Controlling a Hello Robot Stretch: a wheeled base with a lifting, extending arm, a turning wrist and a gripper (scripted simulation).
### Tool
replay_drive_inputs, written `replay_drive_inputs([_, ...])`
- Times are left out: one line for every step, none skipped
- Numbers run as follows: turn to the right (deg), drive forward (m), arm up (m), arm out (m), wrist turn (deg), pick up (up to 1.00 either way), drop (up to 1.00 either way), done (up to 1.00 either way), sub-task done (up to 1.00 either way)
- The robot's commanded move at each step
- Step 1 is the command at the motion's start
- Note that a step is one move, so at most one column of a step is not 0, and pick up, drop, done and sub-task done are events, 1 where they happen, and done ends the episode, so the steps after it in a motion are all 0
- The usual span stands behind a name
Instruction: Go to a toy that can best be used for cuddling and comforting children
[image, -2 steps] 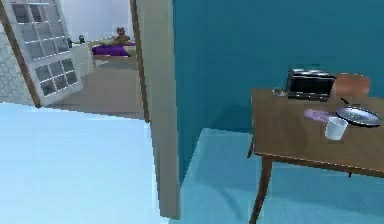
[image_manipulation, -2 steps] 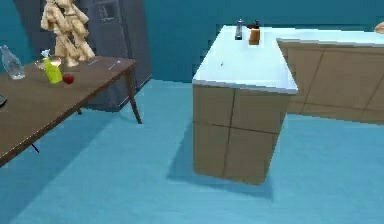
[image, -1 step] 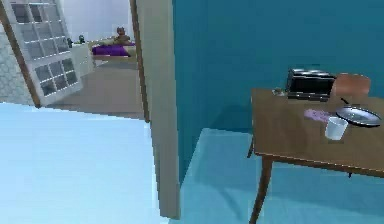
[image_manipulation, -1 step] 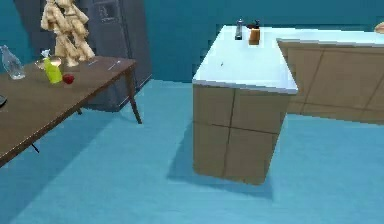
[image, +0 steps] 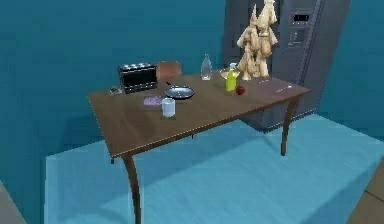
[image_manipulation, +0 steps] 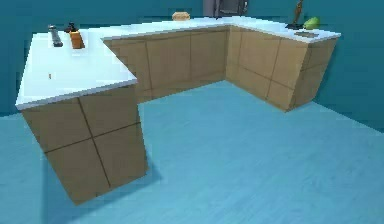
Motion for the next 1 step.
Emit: replay_drive_inputs([24.0, 0.0, 0.0, 0.0, 0.0, 0.0, 0.0, 0.0, 0.0])
